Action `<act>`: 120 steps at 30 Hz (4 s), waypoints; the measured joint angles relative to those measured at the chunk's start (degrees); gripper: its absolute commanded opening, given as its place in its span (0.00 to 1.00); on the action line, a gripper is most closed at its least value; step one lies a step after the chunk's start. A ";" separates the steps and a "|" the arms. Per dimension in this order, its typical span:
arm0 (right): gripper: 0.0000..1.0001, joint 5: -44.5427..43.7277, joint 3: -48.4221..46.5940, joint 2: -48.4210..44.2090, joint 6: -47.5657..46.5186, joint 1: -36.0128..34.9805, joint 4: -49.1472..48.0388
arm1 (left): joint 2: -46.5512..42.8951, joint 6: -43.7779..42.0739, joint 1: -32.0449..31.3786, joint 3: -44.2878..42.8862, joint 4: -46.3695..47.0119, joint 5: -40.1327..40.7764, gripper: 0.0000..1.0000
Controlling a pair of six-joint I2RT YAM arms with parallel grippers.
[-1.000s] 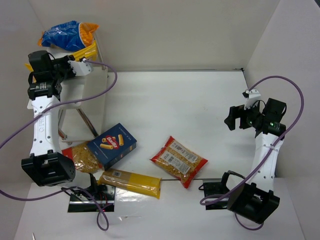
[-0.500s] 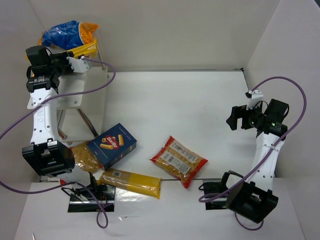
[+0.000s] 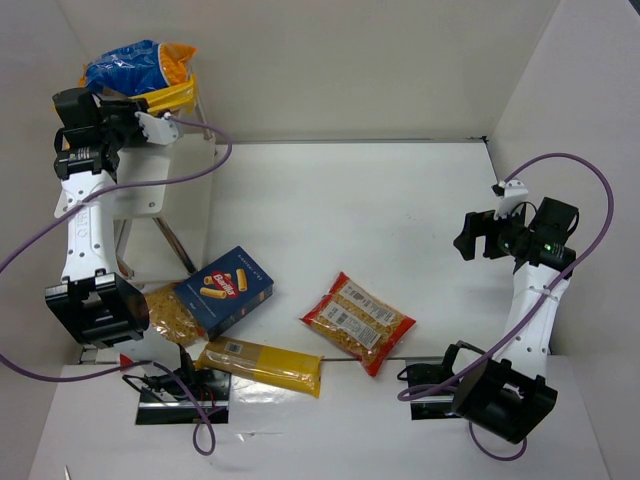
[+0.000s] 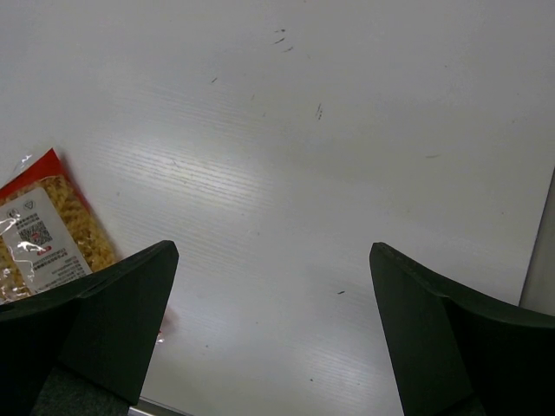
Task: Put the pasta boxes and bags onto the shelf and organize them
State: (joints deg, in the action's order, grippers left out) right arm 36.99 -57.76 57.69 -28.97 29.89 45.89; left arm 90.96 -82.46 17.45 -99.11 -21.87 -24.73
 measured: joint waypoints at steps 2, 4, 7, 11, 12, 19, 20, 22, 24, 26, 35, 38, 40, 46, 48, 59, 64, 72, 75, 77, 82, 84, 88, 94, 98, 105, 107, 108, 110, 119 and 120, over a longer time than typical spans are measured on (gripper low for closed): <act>1.00 -0.02 0.00 0.00 -0.02 0.00 0.00 | 0.04 -0.81 0.00 -0.02 0.07 0.04 0.65; 1.00 -0.07 0.00 0.00 -0.02 0.00 0.00 | 0.02 -1.66 0.07 -0.09 0.85 -0.09 0.70; 1.00 -0.07 0.00 0.00 0.00 0.00 0.00 | -0.15 -1.90 0.17 -0.09 1.84 -0.28 0.79; 1.00 0.02 0.00 0.00 0.00 0.00 0.00 | -0.92 -2.89 0.28 -0.07 1.57 -0.39 0.87; 1.00 0.09 0.00 0.00 0.00 0.00 0.00 | -1.20 -2.91 0.39 0.02 1.33 -0.46 0.90; 1.00 0.98 0.02 -0.15 -0.04 0.00 0.00 | -5.18 -3.06 1.42 2.16 -0.61 -0.68 0.98; 1.00 1.18 0.02 -0.26 -0.04 0.00 0.00 | -5.84 -3.15 1.55 2.60 -0.76 -0.68 0.99; 1.00 1.40 0.02 -0.57 -0.04 -0.02 0.00 | -7.43 -3.37 1.88 3.63 -1.29 -0.66 0.99; 1.00 1.44 0.02 -1.11 -0.04 -0.17 0.00 | -8.85 -4.31 2.03 4.26 -2.36 -0.66 0.99; 1.00 1.44 0.02 -1.73 -0.04 -0.39 0.02 | -9.51 -4.68 2.08 4.22 -3.30 -0.68 0.99; 1.00 1.44 0.02 -3.76 -0.04 -0.50 0.55 | -7.69 -4.20 2.14 -1.60 -4.24 -0.70 0.99; 1.00 1.44 0.02 -4.00 -0.04 -0.50 0.92 | -7.34 -4.13 2.14 -3.76 -2.67 -0.74 0.99; 1.00 1.44 0.02 -4.04 -0.04 -0.50 0.98 | -6.80 -4.00 2.14 -5.27 -1.73 -0.81 0.99; 1.00 1.44 0.02 -4.04 -0.04 -0.50 1.31 | -6.19 -2.56 2.14 -6.19 -0.87 -1.16 0.99; 1.00 1.42 0.02 -4.04 -0.04 -0.50 1.33 | -6.47 -1.27 2.12 -6.19 -1.57 -1.53 0.99; 1.00 1.42 0.02 -4.04 -0.04 -2.23 1.31 | -19.87 13.53 -5.97 -5.73 -14.43 -5.79 0.99; 1.00 1.49 0.02 -4.04 0.04 -3.30 1.33 | -26.64 26.03 -8.48 -5.75 -16.52 -10.01 0.99; 1.00 1.38 -0.02 -4.02 1.09 -4.00 1.33 | -35.85 44.81 -8.94 1.29 -19.30 -13.42 0.99; 1.00 0.76 -0.39 -3.96 1.70 -4.94 1.40 | -40.76 50.27 -8.94 5.95 -20.98 -10.67 0.99; 1.00 -0.24 -0.98 -3.50 2.16 -6.16 1.42 | -43.89 53.00 -8.94 8.85 -22.40 -7.96 0.99; 1.00 -2.91 -2.54 -0.83 3.06 -9.27 1.55 | -50.86 58.62 -8.94 12.11 -28.92 -3.10 1.00; 1.00 -4.02 -3.02 0.61 3.61 -10.34 1.60 | -52.37 60.48 -8.94 12.11 -31.56 -1.88 1.00; 1.00 -6.71 -4.11 3.85 4.55 -12.57 1.53 | -53.27 63.89 -8.94 12.04 -37.77 0.76 1.00; 1.00 -10.86 -4.83 8.57 6.34 -15.87 1.27 | -53.55 66.79 -8.92 12.59 -44.59 4.07 1.00; 1.00 -12.46 -4.87 10.60 7.15 -17.38 1.25 | -54.23 67.98 -8.55 14.27 -47.58 5.64 1.00; 1.00 -15.82 -4.98 14.95 7.69 -21.00 1.27 | -54.21 69.09 -7.82 14.38 -50.01 6.45 1.00; 1.00 -16.35 -4.98 14.97 7.72 -21.59 1.25 | -54.03 69.16 -7.82 14.38 -50.23 6.45 1.00; 1.00 -16.57 -4.98 14.93 7.72 -21.75 1.25 | -53.94 69.16 -7.82 14.38 -50.21 6.45 1.00; 1.00 -16.85 -4.98 14.95 7.74 -21.79 1.27 | -53.79 69.16 -7.82 14.38 -50.23 6.43 1.00; 1.00 -17.25 -4.92 14.86 7.93 -21.79 1.25 | -53.42 69.11 -7.78 14.38 -50.25 6.08 1.00; 1.00 -17.31 -4.92 14.86 7.93 -21.79 1.25 | -53.42 69.11 -7.78 14.38 -50.25 5.86 1.00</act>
State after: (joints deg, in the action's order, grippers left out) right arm 19.68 -62.67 72.55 -21.04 8.10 47.13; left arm 37.54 -13.34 9.67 -84.73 -72.12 -18.87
